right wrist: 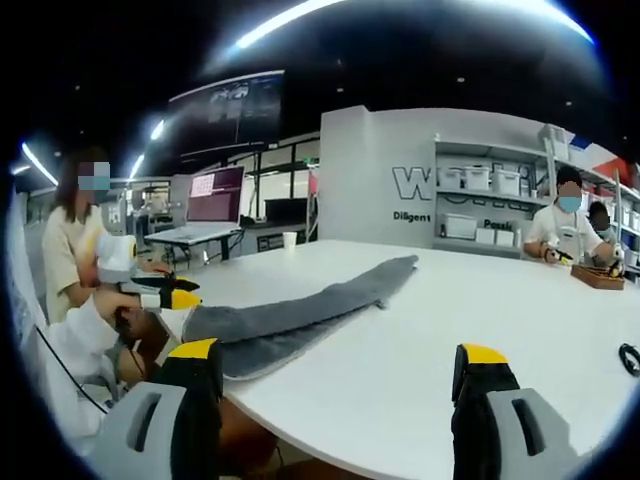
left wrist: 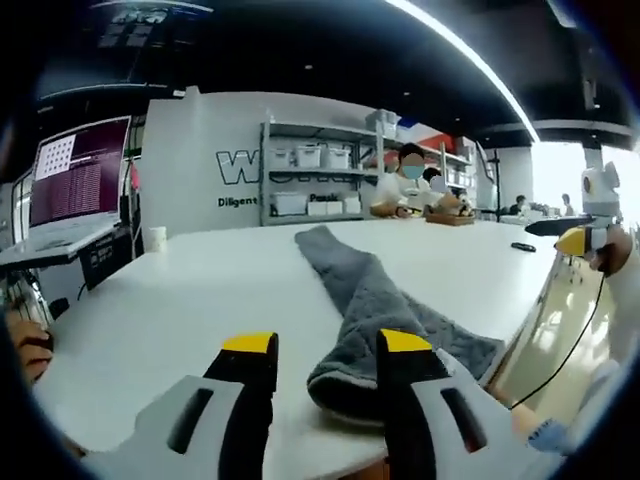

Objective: Open the folded towel by lifting each exposed corner and separating the folded layers until the towel lies flat within the target outline without major curled edges

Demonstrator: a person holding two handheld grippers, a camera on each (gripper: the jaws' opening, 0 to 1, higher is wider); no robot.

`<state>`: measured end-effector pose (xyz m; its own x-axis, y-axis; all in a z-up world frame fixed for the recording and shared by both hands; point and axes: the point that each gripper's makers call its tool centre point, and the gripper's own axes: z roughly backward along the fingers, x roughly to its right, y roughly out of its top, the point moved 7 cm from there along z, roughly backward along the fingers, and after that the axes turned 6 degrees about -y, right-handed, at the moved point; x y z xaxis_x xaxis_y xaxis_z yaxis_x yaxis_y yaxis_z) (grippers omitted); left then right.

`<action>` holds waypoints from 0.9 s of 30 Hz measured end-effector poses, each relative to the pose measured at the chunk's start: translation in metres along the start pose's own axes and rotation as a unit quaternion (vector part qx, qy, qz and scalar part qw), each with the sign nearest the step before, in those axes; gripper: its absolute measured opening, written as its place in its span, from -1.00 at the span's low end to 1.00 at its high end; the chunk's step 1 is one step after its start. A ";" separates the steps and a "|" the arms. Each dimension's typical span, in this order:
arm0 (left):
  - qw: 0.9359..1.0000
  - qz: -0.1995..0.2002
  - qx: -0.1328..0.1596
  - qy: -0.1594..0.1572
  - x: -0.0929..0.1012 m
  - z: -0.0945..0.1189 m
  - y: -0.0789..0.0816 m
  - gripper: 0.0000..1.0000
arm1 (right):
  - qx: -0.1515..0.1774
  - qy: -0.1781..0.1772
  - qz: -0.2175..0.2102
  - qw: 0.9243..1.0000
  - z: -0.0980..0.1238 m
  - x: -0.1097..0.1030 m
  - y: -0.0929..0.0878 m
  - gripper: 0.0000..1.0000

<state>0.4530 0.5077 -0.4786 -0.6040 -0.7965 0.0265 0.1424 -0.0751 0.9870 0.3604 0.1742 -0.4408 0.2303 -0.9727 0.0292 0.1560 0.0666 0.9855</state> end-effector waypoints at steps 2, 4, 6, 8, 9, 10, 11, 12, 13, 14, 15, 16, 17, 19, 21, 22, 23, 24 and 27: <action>1.000 0.004 0.004 -0.013 0.004 -0.001 0.005 0.00 | -0.001 0.000 0.000 1.000 0.000 0.000 0.000 0.93; 0.999 0.008 0.009 -0.033 0.010 -0.002 0.012 0.08 | -0.001 0.001 0.000 1.000 0.000 0.000 0.000 0.93; 0.999 0.008 0.010 -0.045 0.016 -0.004 0.017 0.21 | 0.000 -0.001 -0.001 1.000 0.000 0.001 0.000 0.93; 0.998 0.008 0.011 -0.059 0.023 -0.006 0.021 0.31 | 0.000 -0.001 -0.001 1.000 0.000 0.001 0.000 0.93; 0.998 0.010 0.012 -0.066 0.025 -0.007 0.023 0.34 | 0.000 0.000 -0.001 1.000 0.000 0.001 0.000 0.93; 0.998 0.010 0.011 -0.068 0.026 -0.008 0.023 0.34 | 0.001 0.000 -0.001 1.000 0.000 0.001 0.000 0.93; 0.997 0.010 0.008 -0.080 0.030 -0.009 0.024 0.34 | 0.000 0.000 -0.001 1.000 0.000 0.001 0.000 0.93; 0.996 0.010 0.005 -0.084 0.032 -0.010 0.025 0.36 | 0.000 0.001 -0.002 1.000 0.000 0.001 0.000 0.93; 0.996 0.010 0.004 -0.086 0.033 -0.012 0.025 0.39 | 0.000 0.000 -0.002 1.000 0.000 0.001 0.000 0.93; 0.996 0.009 0.003 -0.088 0.035 -0.013 0.025 0.43 | 0.000 0.000 -0.002 1.000 0.000 0.001 0.000 0.93; 0.996 0.007 0.002 -0.088 0.036 -0.014 0.025 0.49 | 0.000 0.000 -0.002 1.000 0.000 0.002 0.000 0.93; 0.996 0.005 0.001 -0.088 0.037 -0.016 0.024 0.53 | -0.001 0.000 -0.002 1.000 0.000 0.002 0.000 0.93; 0.996 0.003 -0.002 -0.089 0.038 -0.017 0.024 0.59 | 0.000 -0.001 -0.003 1.000 0.000 0.002 0.000 0.93; 0.996 0.004 -0.007 -0.090 0.039 -0.019 0.023 0.67 | 0.000 -0.001 -0.003 1.000 0.000 0.002 0.000 0.93; 0.996 0.005 -0.009 -0.089 0.038 -0.021 0.022 0.77 | 0.002 -0.001 -0.005 1.000 0.001 0.003 0.000 0.93; 0.996 0.005 -0.011 -0.087 0.038 -0.023 0.021 0.81 | 0.002 -0.002 -0.006 1.000 0.001 0.003 0.000 0.94; 0.996 0.004 -0.013 -0.086 0.037 -0.024 0.020 0.86 | 0.002 -0.002 -0.006 1.000 0.001 0.004 0.000 0.94; 0.996 0.005 -0.016 -0.083 0.036 -0.026 0.019 0.89 | 0.002 -0.003 -0.006 1.000 0.001 0.004 0.000 0.94; 0.996 0.002 -0.026 -0.080 0.034 -0.032 0.016 0.99 | 0.002 -0.005 -0.007 1.000 0.001 0.005 0.000 0.94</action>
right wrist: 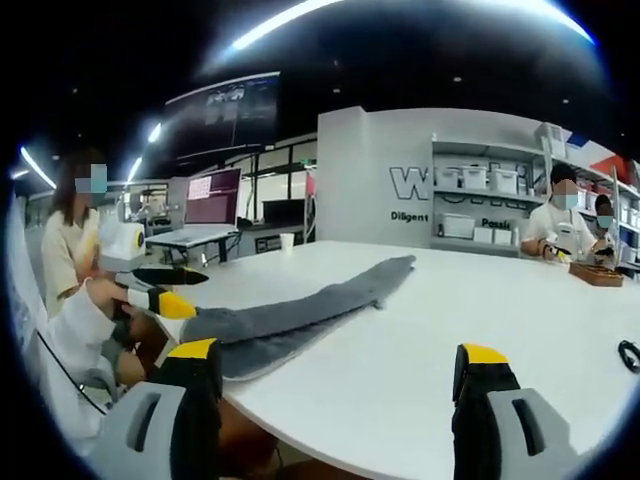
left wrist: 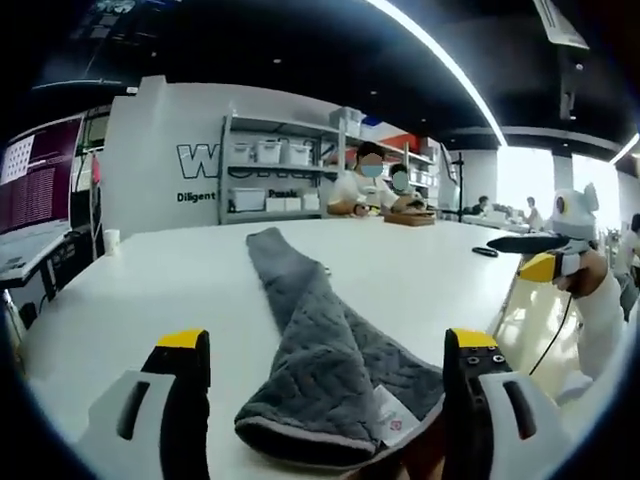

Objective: Open the folded towel by lifting each exposed corner and separating the folded layers until the towel lies flat within the target outline without major curled edges

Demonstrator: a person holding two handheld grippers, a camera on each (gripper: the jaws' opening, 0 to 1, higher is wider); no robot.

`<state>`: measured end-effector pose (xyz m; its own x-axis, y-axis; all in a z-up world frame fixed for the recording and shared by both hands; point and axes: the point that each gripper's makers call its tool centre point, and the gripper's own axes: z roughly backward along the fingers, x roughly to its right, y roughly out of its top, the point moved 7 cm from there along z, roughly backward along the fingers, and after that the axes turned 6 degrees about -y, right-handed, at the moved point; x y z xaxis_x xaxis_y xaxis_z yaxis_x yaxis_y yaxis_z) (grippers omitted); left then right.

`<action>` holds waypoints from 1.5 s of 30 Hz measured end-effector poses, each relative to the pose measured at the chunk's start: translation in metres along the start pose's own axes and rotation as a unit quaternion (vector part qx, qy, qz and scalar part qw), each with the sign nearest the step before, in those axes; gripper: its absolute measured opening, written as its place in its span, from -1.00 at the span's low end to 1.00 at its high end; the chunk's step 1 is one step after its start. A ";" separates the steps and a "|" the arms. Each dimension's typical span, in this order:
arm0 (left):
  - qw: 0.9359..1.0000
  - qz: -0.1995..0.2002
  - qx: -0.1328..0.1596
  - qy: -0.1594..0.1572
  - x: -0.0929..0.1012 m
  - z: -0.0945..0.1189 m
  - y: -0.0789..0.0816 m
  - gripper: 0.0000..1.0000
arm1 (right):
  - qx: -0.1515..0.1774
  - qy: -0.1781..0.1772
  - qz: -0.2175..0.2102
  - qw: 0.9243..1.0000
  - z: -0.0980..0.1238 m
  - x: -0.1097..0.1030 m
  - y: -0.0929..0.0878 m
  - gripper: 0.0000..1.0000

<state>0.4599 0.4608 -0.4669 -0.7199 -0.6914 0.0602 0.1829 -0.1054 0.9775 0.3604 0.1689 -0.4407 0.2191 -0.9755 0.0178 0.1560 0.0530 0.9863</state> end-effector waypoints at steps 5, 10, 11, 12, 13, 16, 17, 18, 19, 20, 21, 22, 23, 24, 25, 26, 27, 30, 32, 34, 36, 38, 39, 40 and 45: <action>0.999 -0.012 -0.023 -0.023 0.001 -0.014 0.000 0.99 | 0.003 -0.004 -0.003 1.000 0.002 0.003 0.001 0.95; 0.996 -0.067 -0.035 -0.047 0.000 -0.042 0.022 0.99 | 0.007 -0.010 -0.003 1.000 0.004 0.006 0.004 0.95; 0.996 -0.071 -0.037 -0.049 0.000 -0.047 0.025 0.99 | 0.007 -0.010 -0.003 1.000 0.004 0.007 0.004 0.95; 0.995 -0.078 -0.040 -0.053 0.000 -0.052 0.029 0.99 | 0.007 -0.011 -0.003 1.000 0.004 0.007 0.004 0.95; 0.993 -0.093 -0.040 -0.062 0.000 -0.057 0.033 0.99 | 0.007 -0.011 -0.003 1.000 0.004 0.007 0.004 0.95; 0.988 -0.125 -0.048 -0.073 -0.003 -0.094 0.051 0.99 | 0.008 -0.013 -0.004 1.000 0.005 0.010 0.005 0.95; 0.988 -0.125 -0.048 -0.071 -0.005 -0.101 0.054 0.99 | 0.009 -0.014 -0.005 1.000 0.006 0.011 0.005 0.95; 0.988 -0.126 -0.050 -0.071 -0.008 -0.111 0.058 0.99 | 0.009 -0.015 -0.005 1.000 0.006 0.012 0.006 0.95; 0.987 -0.130 -0.056 -0.074 -0.009 -0.121 0.060 0.99 | 0.011 -0.016 -0.005 1.000 0.007 0.012 0.006 0.95; 0.987 -0.131 -0.057 -0.075 -0.010 -0.132 0.063 0.99 | 0.012 -0.017 -0.005 1.000 0.008 0.013 0.007 0.95; 0.987 -0.132 -0.059 -0.073 -0.011 -0.141 0.066 0.99 | 0.013 -0.017 -0.006 1.000 0.008 0.013 0.007 0.95; 0.986 -0.140 -0.063 -0.069 -0.012 -0.148 0.068 0.99 | 0.014 -0.018 -0.006 1.000 0.008 0.014 0.008 0.95; 0.984 -0.152 -0.068 -0.064 -0.013 -0.159 0.070 0.99 | 0.014 -0.018 -0.007 1.000 0.009 0.014 0.008 0.95; 0.982 -0.163 -0.073 -0.059 -0.014 -0.169 0.073 0.99 | 0.014 -0.019 -0.007 1.000 0.009 0.015 0.008 0.95; 0.980 -0.174 -0.078 -0.053 -0.014 -0.180 0.076 0.99 | 0.015 -0.020 -0.007 1.000 0.009 0.016 0.008 0.95; 0.979 -0.180 -0.084 -0.051 -0.014 -0.192 0.077 0.99 | 0.014 -0.019 -0.008 1.000 0.009 0.016 0.008 0.94; 0.978 -0.182 -0.087 -0.049 -0.014 -0.202 0.078 0.99 | 0.015 -0.019 -0.008 1.000 0.009 0.016 0.008 0.94; 0.975 -0.193 -0.103 -0.041 -0.017 -0.224 0.078 0.99 | 0.016 -0.020 -0.009 1.000 0.011 0.017 0.009 0.94; 0.970 -0.212 -0.115 -0.028 -0.019 -0.240 0.076 0.94 | 0.019 -0.023 -0.010 1.000 0.012 0.019 0.010 0.94; 0.965 -0.231 -0.123 -0.028 -0.019 -0.249 0.073 0.86 | 0.021 -0.024 -0.010 0.999 0.013 0.020 0.011 0.94; 0.962 -0.241 -0.126 -0.022 -0.019 -0.260 0.070 0.80 | 0.022 -0.026 -0.011 0.999 0.014 0.021 0.011 0.94; 0.958 -0.252 -0.135 -0.014 -0.022 -0.267 0.068 0.67 | 0.022 -0.027 -0.011 0.999 0.014 0.022 0.011 0.94; 0.955 -0.261 -0.140 -0.012 -0.022 -0.269 0.066 0.60 | 0.022 -0.027 -0.011 0.999 0.014 0.022 0.011 0.94; 0.952 -0.269 -0.142 -0.012 -0.022 -0.274 0.065 0.56 | 0.022 -0.028 -0.011 0.999 0.014 0.022 0.011 0.94; 0.949 -0.277 -0.151 -0.008 -0.023 -0.284 0.058 0.48 | 0.023 -0.026 -0.011 0.999 0.015 0.022 0.012 0.94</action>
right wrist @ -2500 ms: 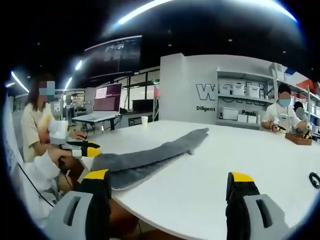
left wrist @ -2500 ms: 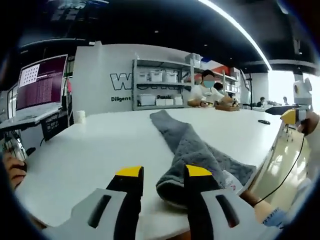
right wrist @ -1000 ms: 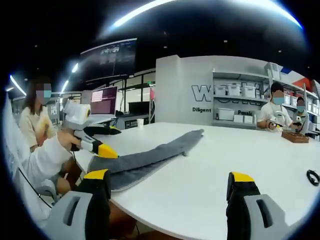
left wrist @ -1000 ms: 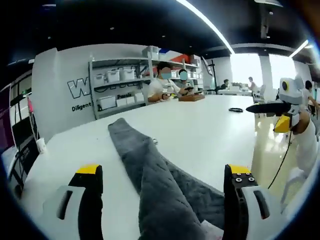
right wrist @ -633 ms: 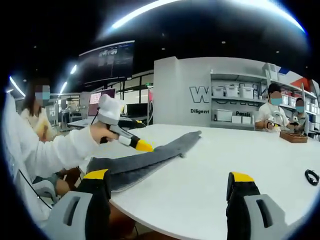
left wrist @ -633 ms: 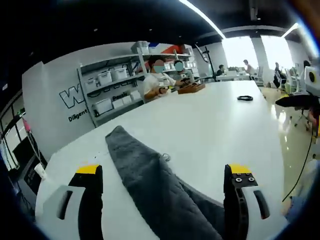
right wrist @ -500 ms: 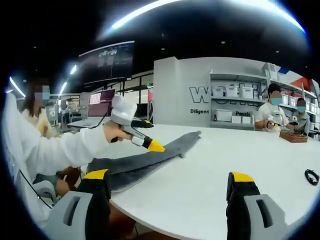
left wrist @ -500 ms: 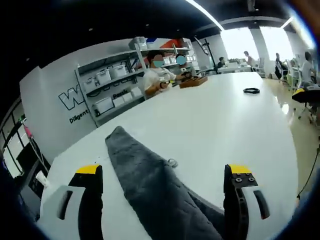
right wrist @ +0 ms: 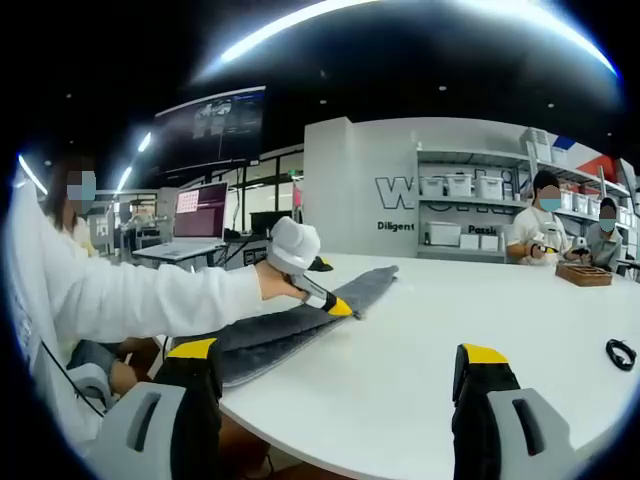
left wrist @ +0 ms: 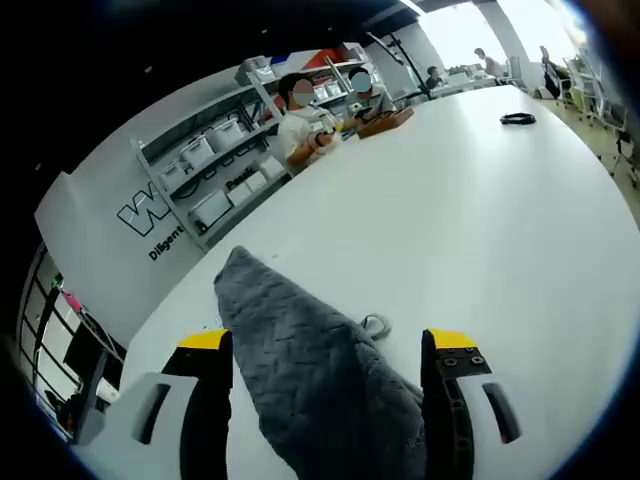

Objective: Open the folded towel by lifting each exposed corner and separating the folded layers until the towel lies flat within the target outline without major curled edges

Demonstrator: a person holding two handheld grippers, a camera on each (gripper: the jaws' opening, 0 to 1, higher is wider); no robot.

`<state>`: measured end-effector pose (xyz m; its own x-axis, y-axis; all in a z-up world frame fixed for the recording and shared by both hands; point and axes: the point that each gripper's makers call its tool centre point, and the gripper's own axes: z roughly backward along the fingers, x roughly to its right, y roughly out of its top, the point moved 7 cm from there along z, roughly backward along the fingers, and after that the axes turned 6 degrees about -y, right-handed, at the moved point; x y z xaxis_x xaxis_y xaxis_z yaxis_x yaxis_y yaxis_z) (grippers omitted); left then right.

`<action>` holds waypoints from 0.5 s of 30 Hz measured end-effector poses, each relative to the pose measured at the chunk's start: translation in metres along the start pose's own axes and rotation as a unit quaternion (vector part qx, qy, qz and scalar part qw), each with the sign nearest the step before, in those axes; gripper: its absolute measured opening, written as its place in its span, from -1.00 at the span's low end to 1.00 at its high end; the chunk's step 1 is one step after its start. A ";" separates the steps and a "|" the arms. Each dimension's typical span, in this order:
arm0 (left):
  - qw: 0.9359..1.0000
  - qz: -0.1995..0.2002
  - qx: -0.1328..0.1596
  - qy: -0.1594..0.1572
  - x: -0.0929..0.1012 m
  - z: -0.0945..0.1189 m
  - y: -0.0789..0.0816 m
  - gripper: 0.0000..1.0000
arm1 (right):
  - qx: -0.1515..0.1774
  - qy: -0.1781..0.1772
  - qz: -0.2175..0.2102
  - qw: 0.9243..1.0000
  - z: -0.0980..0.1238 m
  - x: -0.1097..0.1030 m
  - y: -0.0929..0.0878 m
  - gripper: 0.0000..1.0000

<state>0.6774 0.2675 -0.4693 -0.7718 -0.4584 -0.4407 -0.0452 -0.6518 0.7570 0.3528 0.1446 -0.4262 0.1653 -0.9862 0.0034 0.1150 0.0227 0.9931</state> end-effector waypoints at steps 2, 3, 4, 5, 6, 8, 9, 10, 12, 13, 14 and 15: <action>1.000 -0.003 -0.008 -0.006 0.003 -0.006 -0.003 0.48 | 0.000 0.000 0.000 1.000 0.000 0.000 0.000 0.93; 1.000 0.007 -0.014 -0.017 0.005 -0.012 -0.005 0.47 | 0.000 0.000 0.001 1.000 0.001 0.000 0.001 0.92; 1.000 0.017 -0.012 -0.024 0.007 -0.015 -0.007 0.45 | 0.001 -0.001 0.001 1.000 0.001 0.001 0.001 0.92; 0.999 0.018 -0.013 -0.026 0.008 -0.016 -0.007 0.41 | 0.002 -0.001 0.001 1.000 0.002 0.001 0.001 0.92; 0.999 0.022 -0.016 -0.032 0.010 -0.018 -0.009 0.32 | 0.003 -0.001 0.000 1.000 0.002 0.001 0.002 0.92; 0.999 0.024 -0.014 -0.042 0.013 -0.016 -0.011 0.13 | 0.004 -0.001 0.000 1.000 0.002 0.001 0.002 0.92; 0.998 0.027 -0.014 -0.046 0.013 -0.018 -0.012 0.07 | 0.004 -0.001 0.000 1.000 0.003 0.001 0.002 0.92; 0.998 0.030 -0.015 -0.049 0.014 -0.019 -0.013 0.01 | 0.005 -0.002 0.000 1.000 0.003 0.001 0.003 0.92; 0.998 0.035 -0.014 -0.055 0.014 -0.021 -0.014 -0.16 | 0.006 -0.002 0.000 1.000 0.003 0.001 0.003 0.92; 0.997 0.036 -0.015 -0.063 0.014 -0.023 -0.015 -0.22 | 0.006 -0.001 0.000 1.000 0.003 0.001 0.003 0.92; 0.997 0.037 -0.017 -0.067 0.014 -0.023 -0.016 -0.28 | 0.006 -0.001 -0.001 1.000 0.003 0.001 0.003 0.92; 0.997 0.038 -0.019 -0.068 0.014 -0.024 -0.016 -0.34 | 0.005 -0.001 -0.001 1.000 0.003 0.001 0.003 0.92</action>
<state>0.6826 0.2571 -0.4996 -0.8506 -0.4239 -0.3110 0.0399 -0.6419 0.7658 0.3505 0.1432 -0.4231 0.1637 -0.9865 0.0023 0.1057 0.0199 0.9942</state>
